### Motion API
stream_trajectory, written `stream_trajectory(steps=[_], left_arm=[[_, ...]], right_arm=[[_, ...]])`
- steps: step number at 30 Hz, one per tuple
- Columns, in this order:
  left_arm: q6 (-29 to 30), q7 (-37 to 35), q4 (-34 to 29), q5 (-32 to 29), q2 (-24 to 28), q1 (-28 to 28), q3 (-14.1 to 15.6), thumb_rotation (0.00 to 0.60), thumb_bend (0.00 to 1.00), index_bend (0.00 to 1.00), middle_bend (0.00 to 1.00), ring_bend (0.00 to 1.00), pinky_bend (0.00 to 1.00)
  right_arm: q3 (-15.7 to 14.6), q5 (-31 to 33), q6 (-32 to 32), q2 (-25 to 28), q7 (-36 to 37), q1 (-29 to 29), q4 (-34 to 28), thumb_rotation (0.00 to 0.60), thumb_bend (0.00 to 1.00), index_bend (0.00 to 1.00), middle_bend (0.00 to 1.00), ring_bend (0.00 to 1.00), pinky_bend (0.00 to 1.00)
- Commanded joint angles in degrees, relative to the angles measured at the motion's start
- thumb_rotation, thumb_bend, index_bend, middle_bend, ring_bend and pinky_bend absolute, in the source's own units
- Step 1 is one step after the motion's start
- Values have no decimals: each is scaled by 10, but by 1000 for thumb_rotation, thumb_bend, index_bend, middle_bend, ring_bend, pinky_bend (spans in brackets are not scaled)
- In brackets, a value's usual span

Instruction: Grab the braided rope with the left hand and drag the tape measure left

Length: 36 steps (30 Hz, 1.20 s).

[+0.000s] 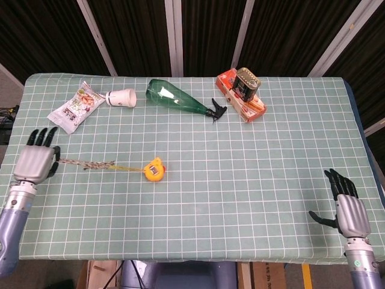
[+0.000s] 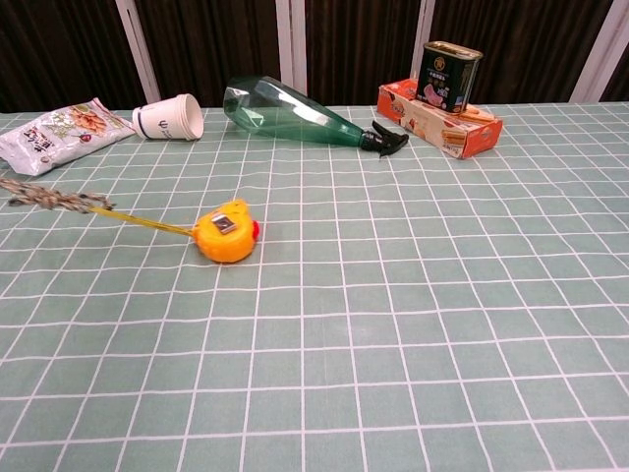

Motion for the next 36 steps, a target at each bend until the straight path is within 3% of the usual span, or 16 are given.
stream_trajectory(steps=[1, 12, 18, 21, 27, 32, 36], left_arm=[[-2, -15, 36, -11, 17, 20, 0, 600, 541, 601, 22, 0, 0], [-22, -74, 110, -34, 16, 57, -24, 600, 515, 561, 7, 0, 0], [-24, -70, 92, -27, 9, 65, -27, 600, 145, 297, 0, 0, 0], [-16, -69, 77, -27, 8, 72, -34, 600, 86, 193, 0, 0, 0], [21, -94, 11, -25, 12, 96, -52, 600, 80, 81, 0, 0, 0], [105, -115, -91, 34, 14, 137, -47, 600, 71, 1, 0, 0, 0], [162, -129, -137, 100, 2, 167, -30, 600, 59, 0, 0, 0, 0]], right_arm=[[0, 1, -1, -1, -1, 1, 0, 600, 182, 0, 0, 0, 0], [-1, 2, -6, -2, -5, 3, -2, 600, 182, 0, 0, 0, 0], [-2, 1, -6, -2, -7, 3, -2, 600, 183, 0, 0, 0, 0], [-3, 2, -7, -2, -7, 3, -3, 600, 183, 0, 0, 0, 0], [-5, -2, -7, 0, -12, 4, -1, 600, 182, 0, 0, 0, 0], [-10, -17, -2, -2, -24, 4, 3, 600, 182, 0, 0, 0, 0], [-13, -24, 1, -3, -30, 4, 6, 600, 182, 0, 0, 0, 0]])
